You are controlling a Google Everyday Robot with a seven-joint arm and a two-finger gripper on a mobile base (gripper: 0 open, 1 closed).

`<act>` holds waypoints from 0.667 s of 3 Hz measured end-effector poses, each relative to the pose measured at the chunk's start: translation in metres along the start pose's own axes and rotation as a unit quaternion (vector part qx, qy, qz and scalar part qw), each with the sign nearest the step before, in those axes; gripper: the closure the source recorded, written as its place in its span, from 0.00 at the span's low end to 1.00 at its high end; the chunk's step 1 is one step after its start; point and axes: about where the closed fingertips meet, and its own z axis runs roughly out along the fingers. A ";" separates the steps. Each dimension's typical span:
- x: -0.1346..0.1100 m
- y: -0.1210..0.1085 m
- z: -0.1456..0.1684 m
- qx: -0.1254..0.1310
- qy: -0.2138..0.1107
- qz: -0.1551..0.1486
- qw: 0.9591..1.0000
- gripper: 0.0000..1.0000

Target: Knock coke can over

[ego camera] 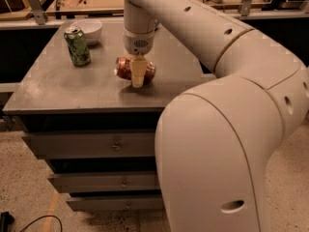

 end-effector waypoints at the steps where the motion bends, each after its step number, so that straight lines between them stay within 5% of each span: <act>1: 0.001 -0.001 0.001 -0.001 -0.006 0.004 1.000 0.00; 2: 0.002 -0.001 0.001 0.000 -0.011 0.008 1.000 0.00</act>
Offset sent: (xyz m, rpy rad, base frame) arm -0.0042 -0.0086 0.0059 0.0332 0.0189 -0.0265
